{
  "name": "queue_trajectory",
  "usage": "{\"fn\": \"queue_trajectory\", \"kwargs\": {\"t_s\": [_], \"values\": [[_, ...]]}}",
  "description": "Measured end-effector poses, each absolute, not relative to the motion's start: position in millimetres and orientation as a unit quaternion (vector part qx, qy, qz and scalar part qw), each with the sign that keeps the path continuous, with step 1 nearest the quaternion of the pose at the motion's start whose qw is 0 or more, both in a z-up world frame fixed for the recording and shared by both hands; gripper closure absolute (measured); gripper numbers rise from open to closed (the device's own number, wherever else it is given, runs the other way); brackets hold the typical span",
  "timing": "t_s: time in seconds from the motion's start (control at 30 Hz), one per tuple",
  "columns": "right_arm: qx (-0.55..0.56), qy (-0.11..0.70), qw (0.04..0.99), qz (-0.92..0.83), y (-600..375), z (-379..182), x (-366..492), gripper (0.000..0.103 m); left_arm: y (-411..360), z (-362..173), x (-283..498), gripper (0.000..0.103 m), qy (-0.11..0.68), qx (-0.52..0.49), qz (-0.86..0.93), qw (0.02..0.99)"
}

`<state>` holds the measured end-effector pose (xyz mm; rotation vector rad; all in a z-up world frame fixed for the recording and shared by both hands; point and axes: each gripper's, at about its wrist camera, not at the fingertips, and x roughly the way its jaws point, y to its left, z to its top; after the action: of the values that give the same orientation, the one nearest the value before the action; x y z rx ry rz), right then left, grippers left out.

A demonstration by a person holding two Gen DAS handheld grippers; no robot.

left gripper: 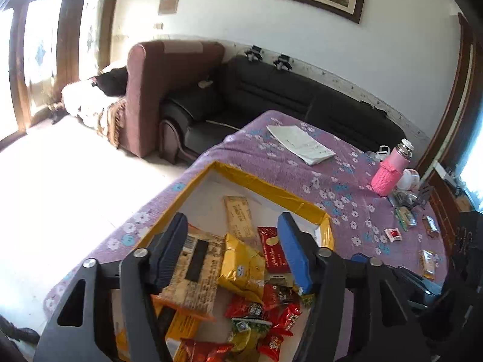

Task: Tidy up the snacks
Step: 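Carry wafer bar into tray with left gripper while right gripper drops chocolate bar there, then withdraw both open grippers from the tray toward the loose table snacks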

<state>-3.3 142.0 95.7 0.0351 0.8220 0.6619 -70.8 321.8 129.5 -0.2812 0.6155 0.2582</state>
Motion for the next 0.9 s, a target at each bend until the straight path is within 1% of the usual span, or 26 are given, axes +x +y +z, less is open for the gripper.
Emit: {"fn": "queue_trajectory", "kwargs": {"t_s": [0.03,0.07,0.13,0.37,0.67,0.9], "values": [[0.013,0.384,0.867,0.316,136,99,-13,0.056,315,136,-83,0.018,0.288,-0.122,0.149,0.938],[0.010,0.377,0.870,0.317,131,102,-22,0.054,308,141,-97,0.016,0.275,-0.110,0.169,0.940],[0.005,0.363,0.876,0.318,120,104,-40,0.051,295,147,-120,0.016,0.260,-0.103,0.175,0.944],[0.001,0.348,0.882,0.317,93,96,-86,0.048,259,135,-159,0.016,0.271,-0.092,0.179,0.941],[0.003,0.345,0.883,0.318,77,89,-114,0.046,218,135,-168,0.016,0.281,-0.047,0.171,0.943],[0.017,0.346,0.885,0.312,65,89,-114,0.045,208,131,-168,0.016,0.288,-0.039,0.162,0.943]]}}
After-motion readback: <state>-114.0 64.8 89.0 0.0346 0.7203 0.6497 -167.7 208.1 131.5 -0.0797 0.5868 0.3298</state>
